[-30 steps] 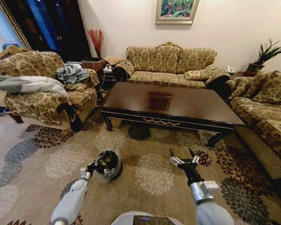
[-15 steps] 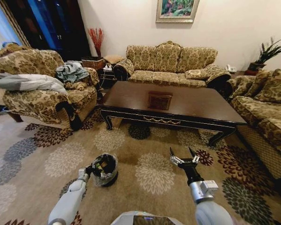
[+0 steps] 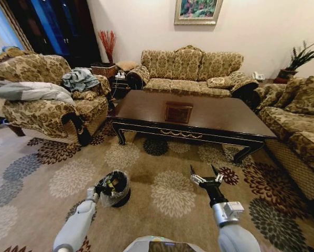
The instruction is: Move to the front of the table and place the trash on the table into the trash bin.
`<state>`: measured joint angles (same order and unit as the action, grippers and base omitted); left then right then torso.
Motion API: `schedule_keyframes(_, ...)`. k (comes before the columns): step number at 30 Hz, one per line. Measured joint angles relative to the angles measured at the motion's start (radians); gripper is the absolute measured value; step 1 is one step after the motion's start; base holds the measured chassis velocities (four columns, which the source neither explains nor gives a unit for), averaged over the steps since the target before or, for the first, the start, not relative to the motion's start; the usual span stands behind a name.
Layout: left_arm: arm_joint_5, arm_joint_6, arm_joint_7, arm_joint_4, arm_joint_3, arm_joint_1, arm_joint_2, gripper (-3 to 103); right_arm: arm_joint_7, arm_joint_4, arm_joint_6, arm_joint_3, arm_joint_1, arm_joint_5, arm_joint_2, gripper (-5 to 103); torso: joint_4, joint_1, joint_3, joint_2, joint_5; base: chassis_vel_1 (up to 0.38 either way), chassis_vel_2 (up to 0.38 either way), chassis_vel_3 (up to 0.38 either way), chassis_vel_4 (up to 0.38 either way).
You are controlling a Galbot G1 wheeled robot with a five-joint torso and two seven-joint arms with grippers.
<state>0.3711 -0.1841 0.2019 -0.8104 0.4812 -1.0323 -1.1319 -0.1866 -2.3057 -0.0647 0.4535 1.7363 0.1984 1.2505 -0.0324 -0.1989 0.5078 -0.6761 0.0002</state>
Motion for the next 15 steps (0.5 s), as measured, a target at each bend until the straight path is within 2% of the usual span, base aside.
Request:
schedule_keyframes(1, 0.000, 0.000, 0.000, 0.000, 0.000, 0.000, 0.000, 48, 0.000, 0.000, 0.000, 0.000, 0.000, 0.000, 0.000, 100, 0.0000, 0.000, 0.000, 0.000, 0.0000, 0.000, 0.000, 0.000, 0.000)
schedule_keyframes(3, 0.008, 0.013, 0.040, -0.025, 0.006, -0.024, 0.023, 59, 0.002, 0.002, 0.000, -0.002, -0.007, 0.000, 0.001, 100, 0.0000, -0.001, 0.001, -0.001, -0.0002, 0.000, 0.000, 0.000, 0.000)
schedule_keyframes(4, 0.008, 0.013, 0.040, -0.025, 0.006, -0.024, 0.023, 59, 0.002, 0.002, 0.000, -0.002, -0.007, 0.000, 0.001, 100, 0.0000, -0.001, 0.001, -0.001, -0.0002, 0.000, 0.000, 0.000, 0.000)
schedule_keyframes(5, 0.023, 0.018, 0.076, -0.042, 0.011, -0.042, 0.038, 70, 0.003, 0.004, 0.000, -0.003, -0.012, 0.001, 0.001, 100, -0.0002, -0.001, 0.001, -0.002, -0.0001, 0.000, 0.000, 0.000, 0.000)
schedule_keyframes(6, 0.036, 0.022, 0.106, -0.058, 0.015, -0.057, 0.048, 70, 0.003, 0.006, -0.001, -0.004, -0.017, 0.002, 0.000, 100, 0.0000, -0.001, 0.002, -0.002, -0.0003, 0.000, 0.000, 0.000, 0.000)
schedule_keyframes(7, 0.036, 0.022, 0.106, -0.058, 0.015, -0.057, 0.048, 70, 0.003, 0.006, -0.001, -0.004, -0.017, 0.002, 0.000, 100, 0.0000, -0.001, 0.002, -0.002, -0.0003, 0.000, 0.000, 0.000, 0.000)
schedule_keyframes(10, 0.122, 0.036, 0.182, -0.138, 0.027, -0.123, 0.090, 86, 0.003, 0.012, -0.004, -0.006, -0.031, 0.011, -0.003, 100, -0.0001, -0.002, 0.002, -0.004, -0.0002, 0.000, 0.000, 0.000, 0.000)
schedule_keyframes(11, 0.122, 0.036, 0.182, -0.138, 0.027, -0.123, 0.090, 86, 0.003, 0.012, -0.004, -0.006, -0.031, 0.011, -0.003, 100, -0.0001, -0.002, 0.002, -0.004, -0.0002, 0.000, 0.000, 0.000, 0.000)
schedule_keyframes(13, 0.153, 0.049, 0.229, -0.185, 0.045, -0.156, 0.109, 96, 0.003, 0.017, -0.005, -0.010, -0.039, 0.014, -0.003, 100, -0.0003, -0.002, 0.003, -0.005, 0.0000, 0.000, 0.000, 0.000, 0.000)
schedule_keyframes(15, 0.156, 0.052, 0.250, -0.199, 0.052, -0.165, 0.113, 98, 0.003, 0.019, -0.005, -0.012, -0.042, 0.014, -0.003, 100, -0.0002, -0.002, 0.003, -0.005, 0.0001, 0.000, 0.000, 0.000, 0.000)
